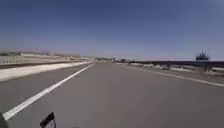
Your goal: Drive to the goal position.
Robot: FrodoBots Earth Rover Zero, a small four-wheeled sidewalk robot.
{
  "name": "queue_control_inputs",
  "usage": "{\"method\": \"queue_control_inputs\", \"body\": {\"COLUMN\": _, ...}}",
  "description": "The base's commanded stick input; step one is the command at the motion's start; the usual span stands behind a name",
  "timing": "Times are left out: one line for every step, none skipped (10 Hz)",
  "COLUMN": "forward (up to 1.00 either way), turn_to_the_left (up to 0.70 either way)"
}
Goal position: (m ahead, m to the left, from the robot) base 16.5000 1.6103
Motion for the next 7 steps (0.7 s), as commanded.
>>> {"method": "queue_control_inputs", "body": {"forward": 0.85, "turn_to_the_left": 0.0}}
{"method": "queue_control_inputs", "body": {"forward": 0.85, "turn_to_the_left": 0.0}}
{"method": "queue_control_inputs", "body": {"forward": 0.85, "turn_to_the_left": 0.0}}
{"method": "queue_control_inputs", "body": {"forward": 0.85, "turn_to_the_left": 0.0}}
{"method": "queue_control_inputs", "body": {"forward": 1.0, "turn_to_the_left": 0.0}}
{"method": "queue_control_inputs", "body": {"forward": 1.0, "turn_to_the_left": 0.0}}
{"method": "queue_control_inputs", "body": {"forward": 1.0, "turn_to_the_left": 0.09}}
